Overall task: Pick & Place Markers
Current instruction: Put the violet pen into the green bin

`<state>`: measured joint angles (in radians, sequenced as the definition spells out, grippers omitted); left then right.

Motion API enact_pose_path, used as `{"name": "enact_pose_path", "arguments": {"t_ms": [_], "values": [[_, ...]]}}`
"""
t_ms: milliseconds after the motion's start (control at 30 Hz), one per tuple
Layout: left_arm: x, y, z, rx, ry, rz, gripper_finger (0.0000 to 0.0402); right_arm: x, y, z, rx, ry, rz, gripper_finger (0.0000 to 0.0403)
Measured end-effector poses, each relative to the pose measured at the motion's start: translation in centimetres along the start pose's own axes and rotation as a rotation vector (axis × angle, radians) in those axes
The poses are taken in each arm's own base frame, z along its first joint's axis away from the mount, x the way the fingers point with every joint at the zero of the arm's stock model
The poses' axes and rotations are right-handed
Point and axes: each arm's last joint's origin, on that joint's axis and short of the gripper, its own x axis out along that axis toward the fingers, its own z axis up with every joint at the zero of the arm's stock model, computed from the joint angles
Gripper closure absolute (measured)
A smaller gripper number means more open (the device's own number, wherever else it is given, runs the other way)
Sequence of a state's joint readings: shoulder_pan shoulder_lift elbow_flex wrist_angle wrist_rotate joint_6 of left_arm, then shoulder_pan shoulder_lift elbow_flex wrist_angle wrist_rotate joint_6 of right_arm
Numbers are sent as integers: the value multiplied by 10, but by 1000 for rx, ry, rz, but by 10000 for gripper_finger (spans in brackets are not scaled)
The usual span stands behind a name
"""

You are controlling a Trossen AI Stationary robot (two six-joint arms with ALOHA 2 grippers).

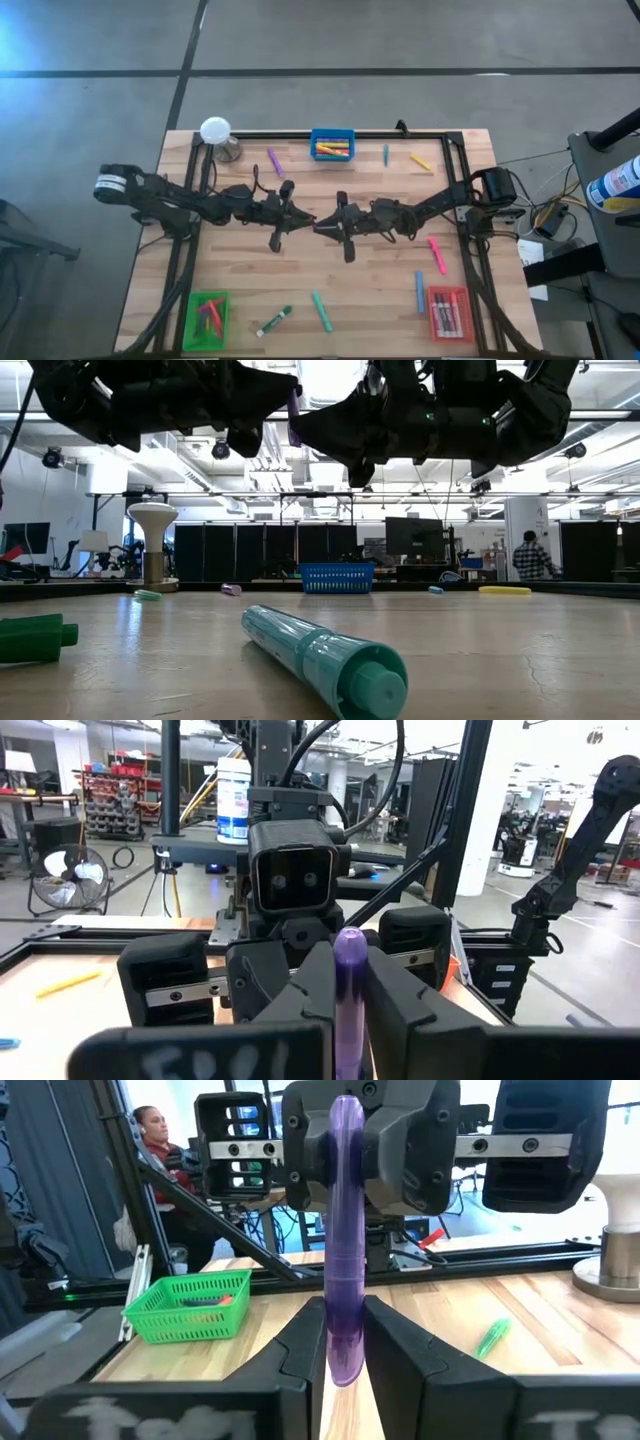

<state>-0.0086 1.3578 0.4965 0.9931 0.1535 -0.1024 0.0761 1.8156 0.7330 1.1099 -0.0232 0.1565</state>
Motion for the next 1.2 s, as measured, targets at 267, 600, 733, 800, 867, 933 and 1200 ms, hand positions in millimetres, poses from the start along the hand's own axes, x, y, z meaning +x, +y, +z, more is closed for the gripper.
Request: {"name": "enact_pose_path", "arguments": {"t_ms": [267,600,733,800,867,933,1200], "values": [[-7,-4,16,-145,43,83,378,-2,-1,-2,11,8,-21,286],[-24,-55,37,-273,445,244,378,-7,-3,-16,8,124,-70,262],[-31,-87,38,-337,592,302,378,-7,-3,-18,8,146,-74,280],[-35,-103,35,-375,667,322,378,-7,-3,-19,8,150,-75,290],[-40,-117,32,-416,747,333,378,-7,-3,-19,8,152,-75,300],[-45,-129,28,-453,836,346,378,-7,-3,-19,7,155,-74,309],[-58,-179,8,-581,1150,344,378,-9,0,-25,-2,209,-70,337]]}}
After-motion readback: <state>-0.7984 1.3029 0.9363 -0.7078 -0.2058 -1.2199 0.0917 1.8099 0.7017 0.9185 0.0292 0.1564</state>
